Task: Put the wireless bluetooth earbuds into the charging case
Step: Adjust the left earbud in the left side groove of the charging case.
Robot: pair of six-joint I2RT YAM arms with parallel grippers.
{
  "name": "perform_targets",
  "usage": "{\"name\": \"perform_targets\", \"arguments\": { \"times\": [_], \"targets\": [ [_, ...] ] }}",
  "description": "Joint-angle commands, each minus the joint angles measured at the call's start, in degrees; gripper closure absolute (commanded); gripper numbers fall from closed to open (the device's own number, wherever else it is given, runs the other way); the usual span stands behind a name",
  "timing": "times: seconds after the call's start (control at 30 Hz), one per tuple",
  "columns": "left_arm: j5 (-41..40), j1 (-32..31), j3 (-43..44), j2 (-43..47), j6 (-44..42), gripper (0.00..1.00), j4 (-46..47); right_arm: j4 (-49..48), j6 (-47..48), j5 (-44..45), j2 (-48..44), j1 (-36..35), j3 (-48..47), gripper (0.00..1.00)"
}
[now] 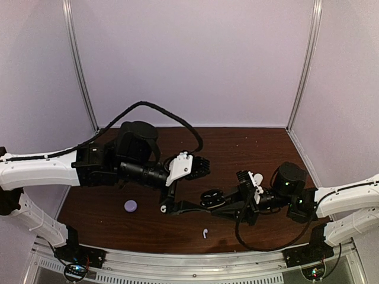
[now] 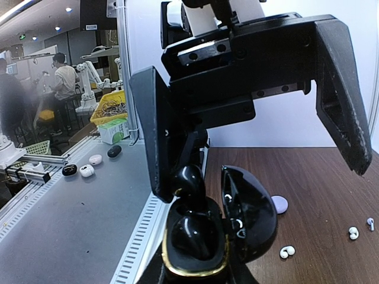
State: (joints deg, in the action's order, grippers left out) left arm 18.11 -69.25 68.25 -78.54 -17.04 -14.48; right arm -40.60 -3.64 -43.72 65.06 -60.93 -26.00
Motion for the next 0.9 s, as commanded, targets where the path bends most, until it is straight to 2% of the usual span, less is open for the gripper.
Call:
{"name": "perform_targets", "arguments": {
  "times": [0.0,0.87],
  "targets": [
    [-0.9,0.1,0.8,-1.0,0.3,0.03,4.9,-2.4,-0.8,-2.1,0.5,-0.5,-1.4,1.00],
    [-0.3,0.1,1.3,-2.9,0.7,0.04,7.2,-4.0,-1.4,-2.5,1.9,-1.9,-2.1,1.00]
  ]
}}
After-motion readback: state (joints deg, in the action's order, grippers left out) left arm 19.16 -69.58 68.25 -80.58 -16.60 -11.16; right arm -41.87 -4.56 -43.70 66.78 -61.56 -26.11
